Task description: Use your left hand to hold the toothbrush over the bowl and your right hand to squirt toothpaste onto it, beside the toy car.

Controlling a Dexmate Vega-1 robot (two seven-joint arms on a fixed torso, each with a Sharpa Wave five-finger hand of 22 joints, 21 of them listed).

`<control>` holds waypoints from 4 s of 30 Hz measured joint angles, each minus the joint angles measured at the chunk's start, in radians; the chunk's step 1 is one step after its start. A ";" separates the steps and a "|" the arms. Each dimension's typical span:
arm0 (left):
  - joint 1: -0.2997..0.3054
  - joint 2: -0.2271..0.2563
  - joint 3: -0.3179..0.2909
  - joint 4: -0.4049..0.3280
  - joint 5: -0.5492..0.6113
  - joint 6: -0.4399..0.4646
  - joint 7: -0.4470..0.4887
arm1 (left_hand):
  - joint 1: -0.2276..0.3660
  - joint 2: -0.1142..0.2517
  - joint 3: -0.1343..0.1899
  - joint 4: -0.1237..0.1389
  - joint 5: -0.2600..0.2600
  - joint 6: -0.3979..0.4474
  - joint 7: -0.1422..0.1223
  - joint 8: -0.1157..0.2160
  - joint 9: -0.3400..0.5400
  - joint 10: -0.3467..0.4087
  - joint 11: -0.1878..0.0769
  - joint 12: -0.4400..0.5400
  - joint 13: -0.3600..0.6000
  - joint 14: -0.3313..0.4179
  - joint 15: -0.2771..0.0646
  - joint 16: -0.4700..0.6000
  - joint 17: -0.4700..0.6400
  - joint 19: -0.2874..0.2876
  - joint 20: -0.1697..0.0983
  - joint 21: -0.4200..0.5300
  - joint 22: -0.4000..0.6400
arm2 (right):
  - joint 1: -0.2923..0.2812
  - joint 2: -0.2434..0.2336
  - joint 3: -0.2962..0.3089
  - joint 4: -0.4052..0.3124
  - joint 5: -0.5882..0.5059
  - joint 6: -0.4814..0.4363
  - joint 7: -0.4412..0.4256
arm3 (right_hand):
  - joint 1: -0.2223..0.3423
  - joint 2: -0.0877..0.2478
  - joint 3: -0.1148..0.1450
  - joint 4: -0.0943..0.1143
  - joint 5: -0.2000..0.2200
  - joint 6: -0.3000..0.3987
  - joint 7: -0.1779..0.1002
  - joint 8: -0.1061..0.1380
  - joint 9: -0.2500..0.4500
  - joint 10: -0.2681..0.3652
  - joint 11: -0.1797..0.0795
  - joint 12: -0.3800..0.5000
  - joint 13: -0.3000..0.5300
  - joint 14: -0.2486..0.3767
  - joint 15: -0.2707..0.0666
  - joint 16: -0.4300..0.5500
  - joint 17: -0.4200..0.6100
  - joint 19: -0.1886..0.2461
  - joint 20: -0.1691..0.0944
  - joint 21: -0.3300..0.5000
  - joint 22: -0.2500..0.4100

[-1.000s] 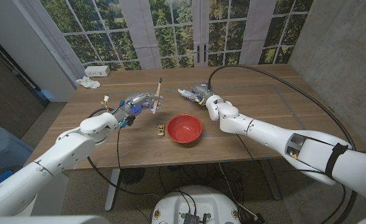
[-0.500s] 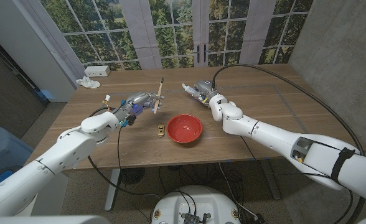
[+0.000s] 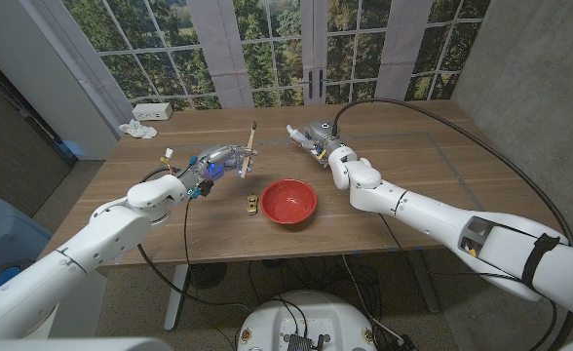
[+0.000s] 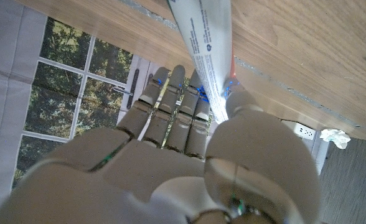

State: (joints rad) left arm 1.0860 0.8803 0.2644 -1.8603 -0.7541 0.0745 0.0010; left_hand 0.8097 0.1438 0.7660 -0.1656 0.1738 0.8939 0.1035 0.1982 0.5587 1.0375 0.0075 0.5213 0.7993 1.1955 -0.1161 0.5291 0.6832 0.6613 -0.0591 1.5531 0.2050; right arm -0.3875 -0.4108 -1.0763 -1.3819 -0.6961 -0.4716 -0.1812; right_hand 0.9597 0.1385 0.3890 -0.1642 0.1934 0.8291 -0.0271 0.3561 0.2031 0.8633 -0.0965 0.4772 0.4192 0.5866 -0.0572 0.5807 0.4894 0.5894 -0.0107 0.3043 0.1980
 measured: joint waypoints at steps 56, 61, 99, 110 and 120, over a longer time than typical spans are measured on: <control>-0.111 -0.006 0.071 0.037 -0.007 0.102 -0.046 | 0.002 -0.002 0.000 0.000 0.000 0.000 0.000 0.002 -0.003 0.000 0.000 -0.007 0.002 0.000 0.000 -0.004 0.000 0.004 -0.004 0.000 0.000 | -0.069 -0.129 0.007 -0.296 -0.584 -0.129 0.293 | 0.027 -0.001 0.000 0.000 0.003 0.023 -0.023 0.015 0.009 0.012 -0.017 0.045 0.066 0.028 -0.004 -0.009 0.014 0.003 -0.011 0.010 0.000; -0.124 -0.009 0.080 0.040 -0.002 0.109 -0.053 | 0.002 -0.002 0.000 0.000 -0.001 0.000 0.000 0.002 -0.002 0.000 0.000 -0.008 0.003 0.000 0.000 -0.006 0.000 0.004 -0.004 0.000 0.000 | -0.083 -0.132 0.020 -0.312 -0.648 -0.109 0.330 | 0.027 -0.001 0.000 0.000 0.001 0.023 -0.023 0.015 0.009 0.012 -0.016 0.048 0.070 0.028 -0.004 -0.009 0.014 0.003 -0.011 0.010 -0.003; -0.244 -0.029 0.173 0.074 0.022 0.224 -0.120 | 0.007 -0.007 0.001 -0.001 0.000 0.000 0.000 -0.005 -0.005 0.005 0.005 -0.011 0.005 0.000 0.000 -0.007 -0.002 0.004 -0.004 0.000 0.000 | -0.164 -0.140 0.102 -0.408 -0.881 0.050 0.495 | 0.031 0.002 0.000 0.000 0.003 0.032 -0.025 0.026 0.009 0.012 -0.016 0.064 0.099 0.041 -0.002 -0.024 0.018 0.000 -0.014 0.018 -0.003; -0.275 -0.034 0.196 0.090 0.030 0.251 -0.147 | 0.007 -0.007 0.001 -0.001 -0.001 0.000 0.000 -0.002 -0.005 0.005 0.005 -0.015 0.005 0.000 0.000 -0.007 -0.001 0.004 -0.004 0.000 0.000 | -0.178 -0.141 0.116 -0.423 -0.917 0.086 0.513 | 0.031 0.002 0.000 0.000 0.003 0.032 -0.025 0.027 0.009 0.012 -0.016 0.070 0.107 0.041 -0.002 -0.032 0.023 0.000 -0.014 0.018 -0.003; -0.301 -0.038 0.212 0.107 0.037 0.265 -0.176 | 0.009 -0.009 0.001 -0.001 -0.004 0.000 0.000 -0.002 -0.005 0.005 0.005 -0.015 0.004 0.000 0.000 -0.008 -0.004 0.004 -0.004 0.000 0.000 | -0.178 -0.139 0.118 -0.418 -0.943 0.116 0.520 | 0.031 0.003 0.000 0.000 0.003 0.032 -0.025 0.033 0.008 0.023 -0.016 0.072 0.113 0.046 -0.007 -0.032 0.027 -0.004 -0.018 0.018 -0.003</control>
State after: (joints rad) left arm 0.7845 0.8424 0.4764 -1.7531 -0.7175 0.3396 -0.1746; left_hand 0.8182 0.1352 0.7674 -0.1667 0.1699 0.8942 0.1037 0.1963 0.5542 1.0428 0.0128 0.5062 0.8037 1.1956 -0.1162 0.5213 0.6796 0.6649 -0.0627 1.5531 0.2050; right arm -0.5654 -0.5501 -0.9578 -1.7997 -1.6395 -0.3557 0.3388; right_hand 0.9910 0.1410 0.3889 -0.1642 0.1964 0.8608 -0.0521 0.3891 0.2115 0.8863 -0.1128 0.5490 0.5325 0.6328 -0.0644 0.5487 0.5165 0.5854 -0.0288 0.3224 0.1954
